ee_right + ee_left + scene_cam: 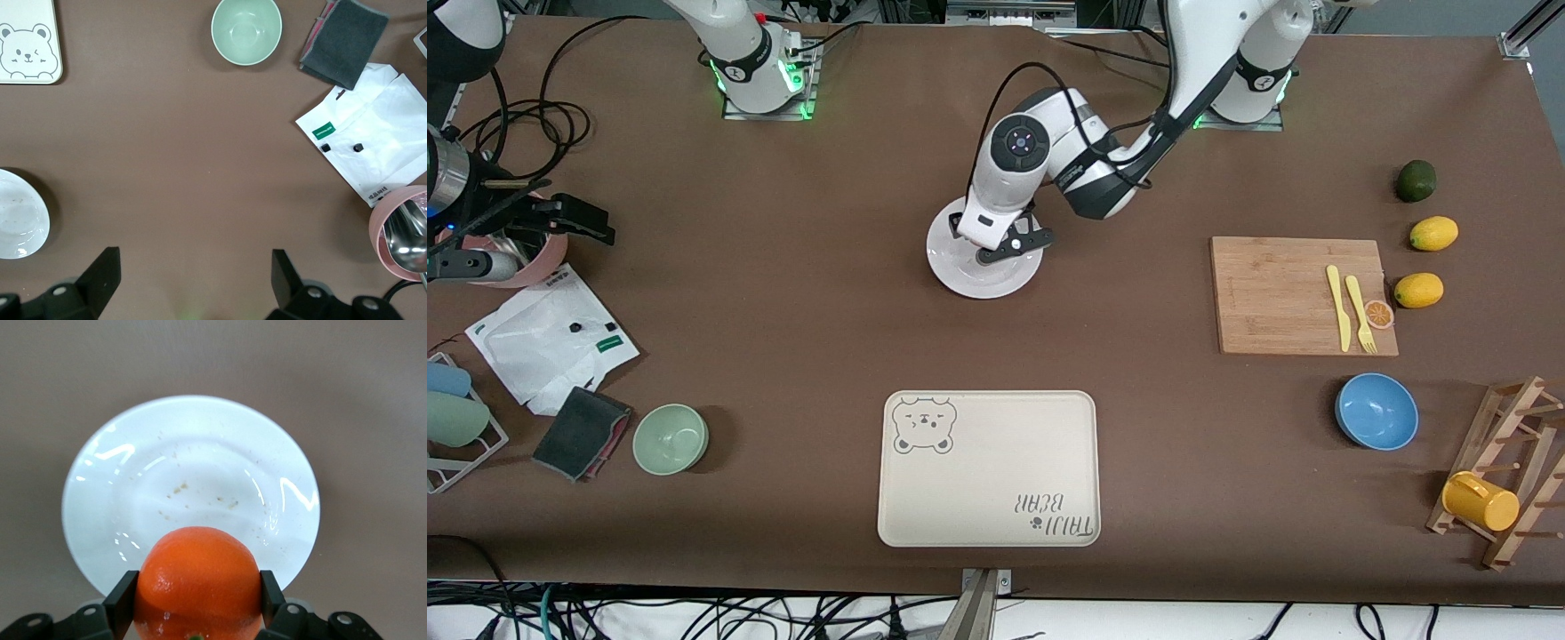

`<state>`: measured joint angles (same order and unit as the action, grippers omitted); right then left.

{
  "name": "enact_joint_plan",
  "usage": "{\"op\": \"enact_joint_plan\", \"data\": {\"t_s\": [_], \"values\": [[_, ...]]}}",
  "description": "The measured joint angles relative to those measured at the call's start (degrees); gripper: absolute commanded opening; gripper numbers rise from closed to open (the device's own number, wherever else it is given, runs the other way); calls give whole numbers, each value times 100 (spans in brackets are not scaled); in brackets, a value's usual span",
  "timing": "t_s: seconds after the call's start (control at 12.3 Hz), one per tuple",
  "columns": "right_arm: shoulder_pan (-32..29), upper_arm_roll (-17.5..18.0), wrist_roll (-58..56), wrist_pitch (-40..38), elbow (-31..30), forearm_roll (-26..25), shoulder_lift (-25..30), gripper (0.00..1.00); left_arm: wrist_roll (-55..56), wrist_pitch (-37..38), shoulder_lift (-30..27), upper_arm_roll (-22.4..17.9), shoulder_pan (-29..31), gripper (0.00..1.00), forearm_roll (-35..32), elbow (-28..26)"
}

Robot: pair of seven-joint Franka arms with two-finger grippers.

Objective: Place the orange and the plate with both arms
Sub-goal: 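Lower the orange onto the white plate and open the left gripper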

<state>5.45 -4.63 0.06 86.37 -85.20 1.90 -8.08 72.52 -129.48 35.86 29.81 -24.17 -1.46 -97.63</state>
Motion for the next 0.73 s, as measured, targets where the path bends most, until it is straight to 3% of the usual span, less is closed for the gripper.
{"op": "enact_joint_plan", "data": {"t_s": [0.57,0.65,0.73], "values": [[-1,-73,1,0,-29,97,0,100,211,-322,491,-234,-314,35,-467,53],[-1,-73,1,0,-30,99,0,100,236,-323,517,-271,-372,42,-513,54],[-1,-73,1,0,-30,100,0,100,252,-325,542,-290,-418,89,-559,54]]}}
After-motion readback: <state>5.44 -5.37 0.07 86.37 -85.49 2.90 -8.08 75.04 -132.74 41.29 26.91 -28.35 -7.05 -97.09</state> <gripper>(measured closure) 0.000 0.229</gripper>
